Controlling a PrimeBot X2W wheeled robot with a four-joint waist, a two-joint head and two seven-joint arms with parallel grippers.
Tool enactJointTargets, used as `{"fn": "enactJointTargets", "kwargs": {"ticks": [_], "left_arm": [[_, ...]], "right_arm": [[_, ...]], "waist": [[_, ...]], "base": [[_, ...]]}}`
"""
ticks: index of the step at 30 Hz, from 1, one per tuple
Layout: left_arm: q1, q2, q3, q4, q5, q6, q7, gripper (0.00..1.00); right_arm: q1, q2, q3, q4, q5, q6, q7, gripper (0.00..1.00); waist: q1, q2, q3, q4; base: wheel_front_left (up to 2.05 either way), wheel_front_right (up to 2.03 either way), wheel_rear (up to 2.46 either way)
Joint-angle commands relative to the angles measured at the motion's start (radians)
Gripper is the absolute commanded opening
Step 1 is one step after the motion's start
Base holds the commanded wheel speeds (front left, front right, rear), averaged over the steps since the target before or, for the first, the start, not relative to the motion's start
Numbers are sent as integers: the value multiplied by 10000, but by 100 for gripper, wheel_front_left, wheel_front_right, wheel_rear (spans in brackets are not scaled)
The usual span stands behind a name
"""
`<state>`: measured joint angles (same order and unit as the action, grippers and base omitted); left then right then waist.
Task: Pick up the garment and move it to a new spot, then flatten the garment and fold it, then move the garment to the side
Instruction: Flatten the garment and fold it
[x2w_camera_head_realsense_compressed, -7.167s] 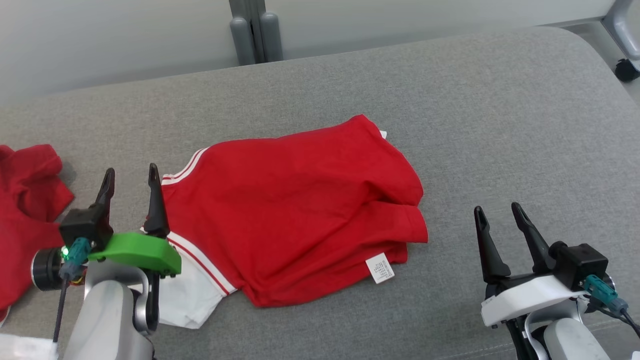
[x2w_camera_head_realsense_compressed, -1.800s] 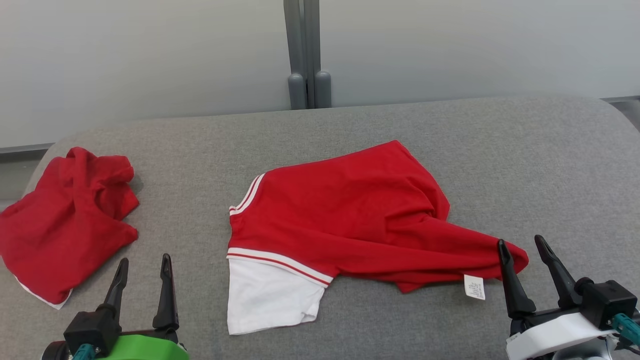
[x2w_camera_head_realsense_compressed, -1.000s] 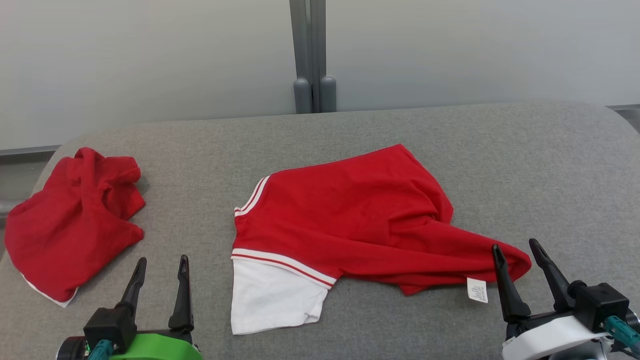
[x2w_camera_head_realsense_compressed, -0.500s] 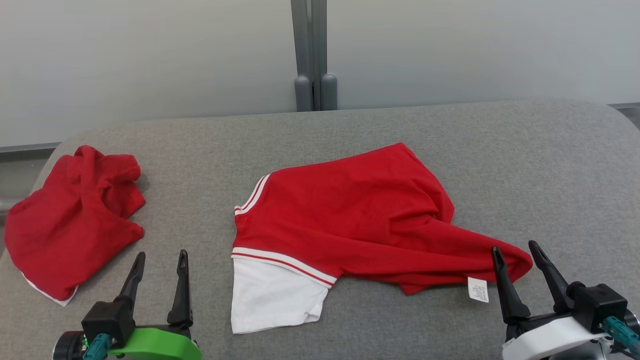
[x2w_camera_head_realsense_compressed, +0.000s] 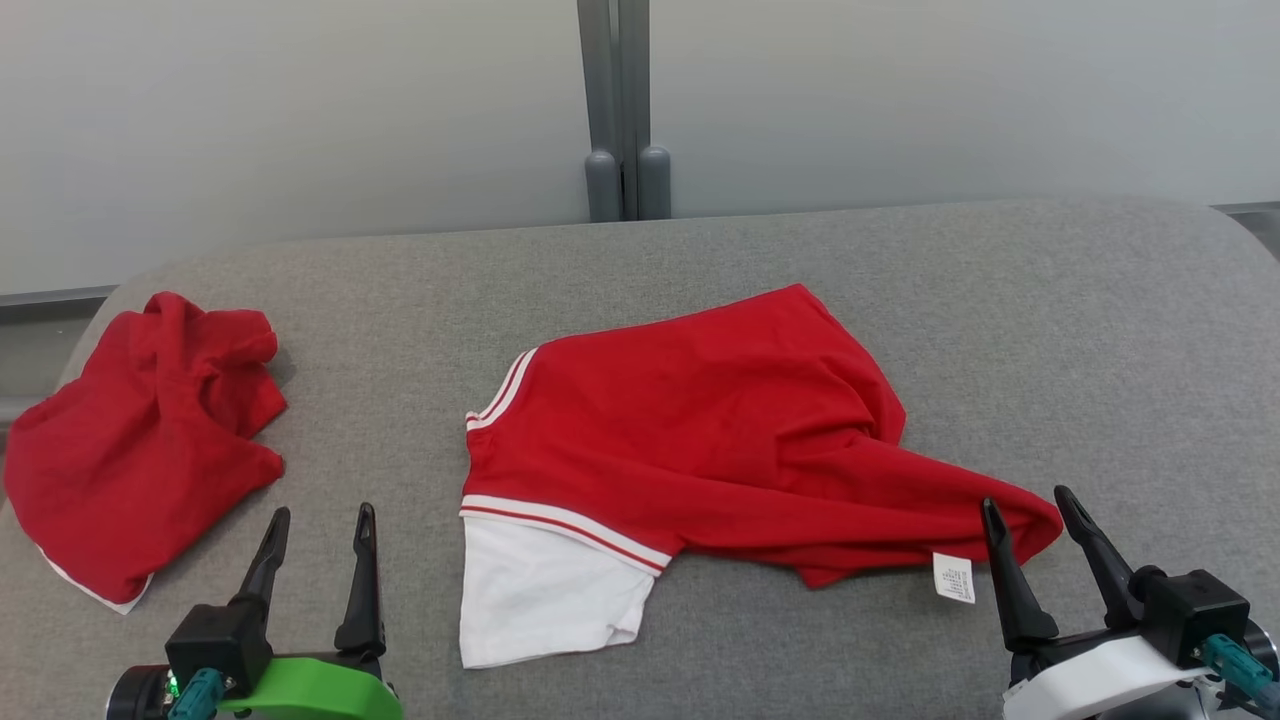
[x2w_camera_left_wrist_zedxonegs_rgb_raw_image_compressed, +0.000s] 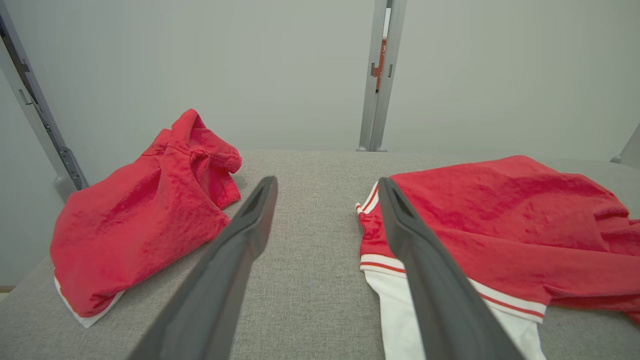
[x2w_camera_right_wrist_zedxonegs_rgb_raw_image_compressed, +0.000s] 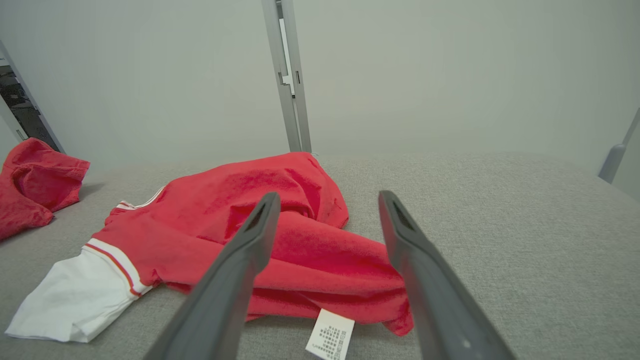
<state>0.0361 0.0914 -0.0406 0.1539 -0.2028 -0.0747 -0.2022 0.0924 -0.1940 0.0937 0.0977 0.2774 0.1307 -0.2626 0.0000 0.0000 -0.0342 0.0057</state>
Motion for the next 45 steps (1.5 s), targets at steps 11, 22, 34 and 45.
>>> {"fn": "enactJointTargets", "kwargs": {"ticks": [11,22,34,45], "left_arm": [[113,66,-279,765,-153,-19,-32,100],[-438,-177,-985,3080,-366,-232,-300,100],[-1418,-316,-1656,5440,-652,-410,-530,100],[-2229,-427,-2536,6457,-1291,-543,-557,27]], "right_arm": [[-111,-222,-100,637,-44,1,-33,100],[-821,-695,157,2710,338,1,-33,100],[-2311,-961,1129,4817,901,1,-33,100],[-3338,-1207,2323,5765,1841,-1,-33,0]], "waist": [[0,0,133,-79],[0,0,556,-236],[0,0,1146,-291],[0,0,1587,-182]], "base": [[0,0,0],[0,0,0],[0,0,0],[0,0,0]]}}
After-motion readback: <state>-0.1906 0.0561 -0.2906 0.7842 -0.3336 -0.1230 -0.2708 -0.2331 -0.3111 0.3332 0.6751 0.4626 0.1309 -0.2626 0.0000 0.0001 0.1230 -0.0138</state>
